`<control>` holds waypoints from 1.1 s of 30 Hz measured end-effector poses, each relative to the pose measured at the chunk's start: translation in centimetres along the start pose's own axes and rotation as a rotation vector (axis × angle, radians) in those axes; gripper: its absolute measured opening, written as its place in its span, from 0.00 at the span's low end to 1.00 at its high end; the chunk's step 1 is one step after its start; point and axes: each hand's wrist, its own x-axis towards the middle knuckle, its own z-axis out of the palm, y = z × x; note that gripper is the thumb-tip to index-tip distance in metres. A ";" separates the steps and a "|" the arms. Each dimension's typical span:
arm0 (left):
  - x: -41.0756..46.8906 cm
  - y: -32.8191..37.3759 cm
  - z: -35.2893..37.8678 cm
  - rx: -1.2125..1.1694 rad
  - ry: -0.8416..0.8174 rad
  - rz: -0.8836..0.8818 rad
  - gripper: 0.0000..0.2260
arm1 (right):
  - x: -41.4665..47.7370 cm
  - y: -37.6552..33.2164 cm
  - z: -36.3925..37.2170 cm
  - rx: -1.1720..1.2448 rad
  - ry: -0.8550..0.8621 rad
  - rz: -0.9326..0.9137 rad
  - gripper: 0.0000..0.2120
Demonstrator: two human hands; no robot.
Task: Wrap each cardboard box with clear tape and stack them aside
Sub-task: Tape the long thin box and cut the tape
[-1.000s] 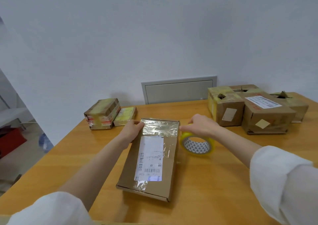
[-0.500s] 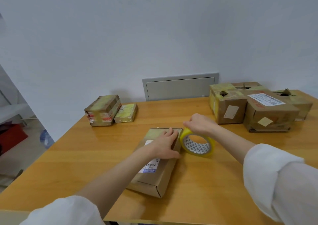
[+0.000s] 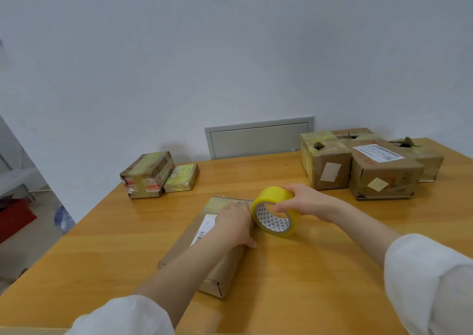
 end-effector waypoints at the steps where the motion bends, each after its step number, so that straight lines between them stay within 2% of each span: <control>1: -0.1 0.0 -0.3 0.021 0.003 0.000 0.37 | -0.1 -0.4 0.1 0.005 0.018 -0.022 0.19; 6: -0.4 -2.4 -5.7 -0.021 0.130 0.031 0.23 | 0.2 -4.2 -1.4 0.047 0.131 -0.149 0.13; 9: -0.8 -4.1 -9.8 -0.109 0.200 0.051 0.26 | 0.6 -7.5 -2.6 0.082 0.237 -0.229 0.14; 13: -0.8 -4.6 -10.7 -0.209 0.157 0.071 0.25 | 1.2 -9.8 -2.7 0.093 0.325 -0.271 0.18; 17: -0.2 -4.4 -8.5 -0.078 0.267 0.047 0.21 | 1.5 -9.9 -2.1 0.095 0.332 -0.264 0.27; 20: -0.1 -5.0 -8.5 -0.069 0.301 0.049 0.17 | 1.4 -10.1 -2.0 0.094 0.298 -0.304 0.29; 25: -0.2 -6.4 -8.1 -0.208 0.298 0.031 0.18 | 1.5 -9.7 -1.1 -0.057 0.283 -0.370 0.29; 28: -0.5 -7.4 -8.7 -0.416 0.331 0.011 0.18 | 1.5 -9.3 -1.5 -0.166 0.308 -0.378 0.29; 30: -0.8 -7.9 -9.0 -0.510 0.273 0.000 0.18 | 1.3 -8.1 -1.7 -0.228 0.259 -0.339 0.28; 33: -1.2 -7.9 -8.6 -0.494 0.173 0.017 0.20 | 1.1 -5.3 -0.4 -0.214 0.137 -0.265 0.28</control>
